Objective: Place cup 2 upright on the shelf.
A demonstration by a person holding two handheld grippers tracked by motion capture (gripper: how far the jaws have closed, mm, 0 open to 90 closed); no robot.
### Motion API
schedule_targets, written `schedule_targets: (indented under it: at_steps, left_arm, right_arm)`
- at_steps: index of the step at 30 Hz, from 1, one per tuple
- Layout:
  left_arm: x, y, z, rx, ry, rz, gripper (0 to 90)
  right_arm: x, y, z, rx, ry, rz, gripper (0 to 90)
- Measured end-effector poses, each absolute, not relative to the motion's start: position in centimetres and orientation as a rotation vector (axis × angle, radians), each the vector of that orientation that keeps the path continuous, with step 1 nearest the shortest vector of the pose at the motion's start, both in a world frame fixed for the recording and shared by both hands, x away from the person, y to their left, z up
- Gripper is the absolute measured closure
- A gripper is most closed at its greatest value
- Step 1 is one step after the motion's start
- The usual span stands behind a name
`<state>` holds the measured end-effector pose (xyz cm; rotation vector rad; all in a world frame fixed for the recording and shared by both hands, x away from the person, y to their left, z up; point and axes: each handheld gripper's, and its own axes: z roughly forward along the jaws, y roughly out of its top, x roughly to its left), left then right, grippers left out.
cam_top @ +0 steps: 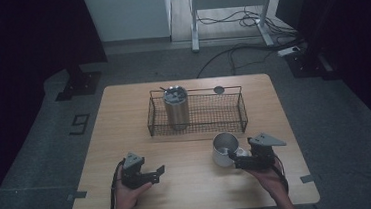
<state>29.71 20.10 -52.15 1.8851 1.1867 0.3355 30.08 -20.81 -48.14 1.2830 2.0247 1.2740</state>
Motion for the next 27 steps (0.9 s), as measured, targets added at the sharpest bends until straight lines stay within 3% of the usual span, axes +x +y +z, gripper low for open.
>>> schedule_targets:
  at_steps: [12, 27]
  left_arm:
    - [29.7, 20.1, -52.2, 1.883, 1.187, 0.326, 7.9]
    - [29.7, 20.3, -52.2, 1.88, 1.193, 0.326, 7.9]
  right_arm:
    - [30.8, -19.1, -47.9, 1.225, 2.107, 1.258, 0.8]
    - [32.4, -17.9, -47.6, 1.207, 2.173, 1.209, 0.0]
